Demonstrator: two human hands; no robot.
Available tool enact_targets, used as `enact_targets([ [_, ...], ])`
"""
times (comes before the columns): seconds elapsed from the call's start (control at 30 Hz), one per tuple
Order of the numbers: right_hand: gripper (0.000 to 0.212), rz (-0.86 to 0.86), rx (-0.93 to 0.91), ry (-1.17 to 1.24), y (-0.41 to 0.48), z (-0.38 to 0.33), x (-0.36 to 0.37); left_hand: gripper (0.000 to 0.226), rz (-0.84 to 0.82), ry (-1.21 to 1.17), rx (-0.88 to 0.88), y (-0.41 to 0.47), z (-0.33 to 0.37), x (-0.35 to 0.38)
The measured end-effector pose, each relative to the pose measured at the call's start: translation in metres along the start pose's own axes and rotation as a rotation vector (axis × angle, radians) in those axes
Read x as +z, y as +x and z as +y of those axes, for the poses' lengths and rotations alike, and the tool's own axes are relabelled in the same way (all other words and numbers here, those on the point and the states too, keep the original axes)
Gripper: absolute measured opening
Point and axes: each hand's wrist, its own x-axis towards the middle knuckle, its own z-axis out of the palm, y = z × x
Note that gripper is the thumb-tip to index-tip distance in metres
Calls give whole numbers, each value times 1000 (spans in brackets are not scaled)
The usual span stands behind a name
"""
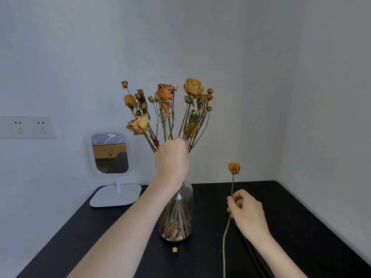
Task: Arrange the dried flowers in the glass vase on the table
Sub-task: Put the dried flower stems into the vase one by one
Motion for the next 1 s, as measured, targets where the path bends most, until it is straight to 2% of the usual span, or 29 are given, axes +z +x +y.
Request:
enact_targets([
  [0.17, 4, 4, -1, -2, -1, 1, 0, 36, 85, -98, 86, -15, -6, -8],
  [0.27, 4, 14, -6, 1, 0, 1, 0, 31, 129, -206, 165, -47, -25, -8],
  [0.37, 6, 41, -16, 11, 3, -1, -3, 34, 109, -248, -26, -76, -52, 6],
  [0.47, 7, 70, -30, 84, 7, -8, -8, 54, -37, -272, -264, -86, -69, 29],
  [0.53, 6, 92, -53, 155, 9, -14, -10, 74, -151, -315, -320, -83, -72, 43],
  [0.6, 6, 124, -89, 201, 11, -21, -13, 83, -199, -329, -326, -77, -70, 53],
  [0.77, 7, 205, -179, 361, 19, -43, -23, 68, -164, -376, -320, -62, -69, 67],
  [0.9, 9, 237, -207, 478, 24, -57, -32, 60, -215, -442, -300, -56, -78, 68],
  [1.0, 13, 270, -235, 563, 26, -66, -35, 42, -274, -543, -259, -56, -85, 62],
])
